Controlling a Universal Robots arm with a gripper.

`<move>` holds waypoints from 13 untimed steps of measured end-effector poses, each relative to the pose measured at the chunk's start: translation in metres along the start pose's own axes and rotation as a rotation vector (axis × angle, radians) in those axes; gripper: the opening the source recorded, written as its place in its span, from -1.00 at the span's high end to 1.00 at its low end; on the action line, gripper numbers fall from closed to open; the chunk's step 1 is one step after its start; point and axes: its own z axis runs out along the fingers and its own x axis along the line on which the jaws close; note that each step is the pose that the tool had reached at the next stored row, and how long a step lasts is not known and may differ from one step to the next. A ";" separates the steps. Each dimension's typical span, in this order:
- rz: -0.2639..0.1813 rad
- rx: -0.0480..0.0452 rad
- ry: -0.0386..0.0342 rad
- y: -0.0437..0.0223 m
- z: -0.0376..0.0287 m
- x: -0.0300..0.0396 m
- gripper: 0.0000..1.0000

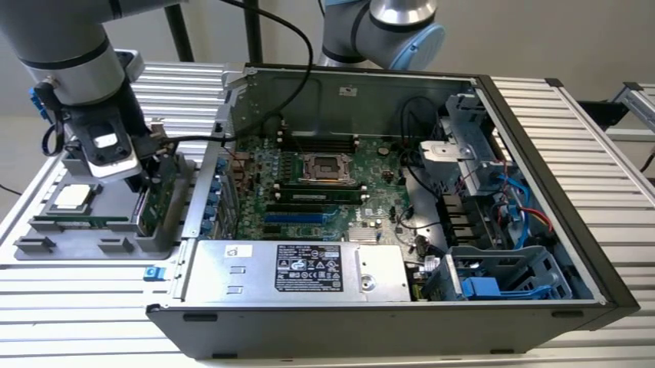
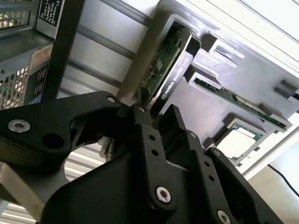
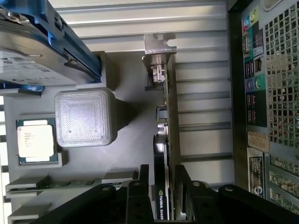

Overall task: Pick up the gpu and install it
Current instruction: 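Pick up the gpu and move the gpu toward the slot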

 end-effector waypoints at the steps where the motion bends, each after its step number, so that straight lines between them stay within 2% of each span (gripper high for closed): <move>1: 0.000 0.0000 0.0000 0.0000 0.0004 0.0000 -1.00; 3: 0.000 -0.0001 -0.0002 -0.0001 0.0015 0.0000 -1.00; 8: 0.000 -0.0006 -0.0087 -0.0003 0.0045 0.0000 -1.00; 13: 0.000 -0.0007 -0.0090 -0.0004 0.0071 0.0000 -1.00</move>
